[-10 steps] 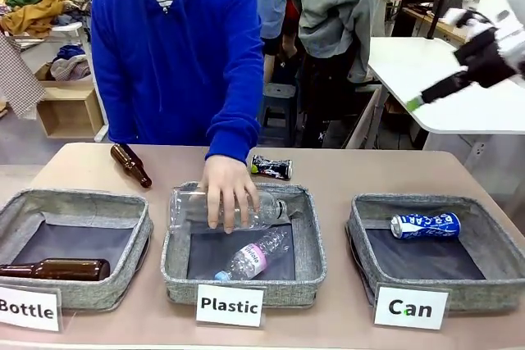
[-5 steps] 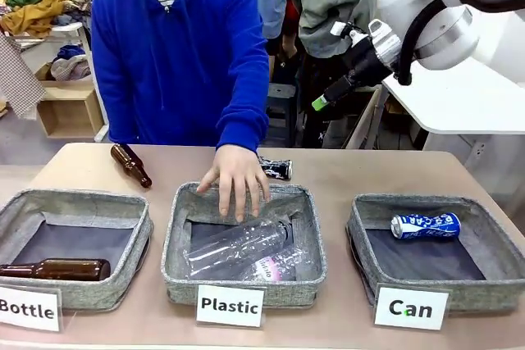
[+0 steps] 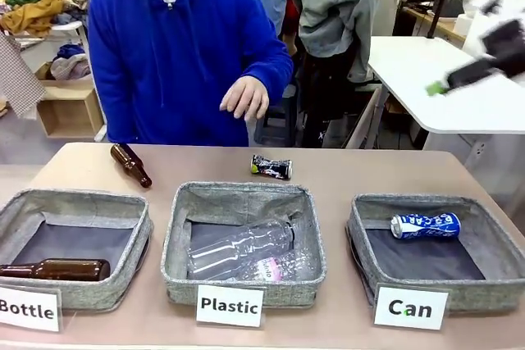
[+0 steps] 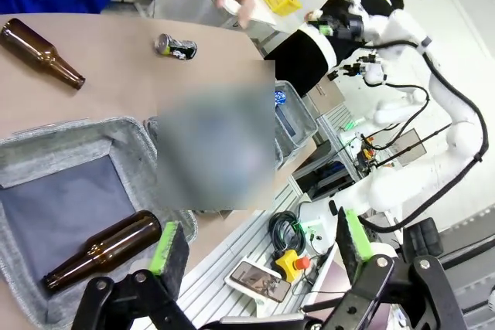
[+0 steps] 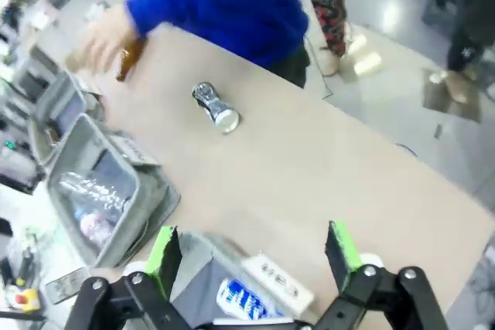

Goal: Sort the can waste into the basket.
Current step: Pick up the can waste from the table and place it in the right Fabric basket.

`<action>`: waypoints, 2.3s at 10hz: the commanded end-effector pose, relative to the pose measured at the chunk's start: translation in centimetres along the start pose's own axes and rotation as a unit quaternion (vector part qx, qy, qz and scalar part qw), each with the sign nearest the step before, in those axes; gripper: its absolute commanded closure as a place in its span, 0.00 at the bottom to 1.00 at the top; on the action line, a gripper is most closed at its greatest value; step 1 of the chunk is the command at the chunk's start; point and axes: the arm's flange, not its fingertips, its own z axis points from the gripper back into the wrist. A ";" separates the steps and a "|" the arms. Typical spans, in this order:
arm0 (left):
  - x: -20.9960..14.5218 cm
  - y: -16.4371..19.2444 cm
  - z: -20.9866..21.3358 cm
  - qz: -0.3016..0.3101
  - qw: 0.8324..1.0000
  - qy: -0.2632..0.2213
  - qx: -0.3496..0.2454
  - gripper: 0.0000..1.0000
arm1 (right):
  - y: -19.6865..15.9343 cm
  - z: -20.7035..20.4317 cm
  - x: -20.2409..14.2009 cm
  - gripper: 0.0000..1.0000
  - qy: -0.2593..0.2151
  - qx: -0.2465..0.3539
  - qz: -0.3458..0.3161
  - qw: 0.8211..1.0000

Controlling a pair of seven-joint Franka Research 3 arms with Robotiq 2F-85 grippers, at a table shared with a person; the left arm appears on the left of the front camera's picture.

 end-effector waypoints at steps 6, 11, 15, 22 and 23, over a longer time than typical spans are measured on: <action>0.0 -0.2 -0.2 0.005 1.000 -0.006 -0.003 0.00 | 1.6 -4.1 0.0 0.00 0.006 -0.016 0.036 0.999; 0.0 -0.2 -0.2 0.005 1.000 -0.006 -0.003 0.00 | 6.9 -20.0 8.8 0.00 0.178 -0.025 0.203 0.963; 0.0 -0.2 -0.2 0.005 1.000 -0.006 -0.003 0.00 | 7.5 -31.3 9.7 0.00 0.224 -0.060 0.254 0.939; 0.0 -0.2 -0.2 0.005 1.000 -0.006 -0.003 0.00 | 6.9 -34.1 8.6 0.00 0.218 -0.033 0.260 0.940; 0.0 -0.2 -0.2 0.005 1.000 -0.006 -0.003 0.00 | 7.3 -35.0 8.9 0.00 0.218 -0.050 0.287 0.931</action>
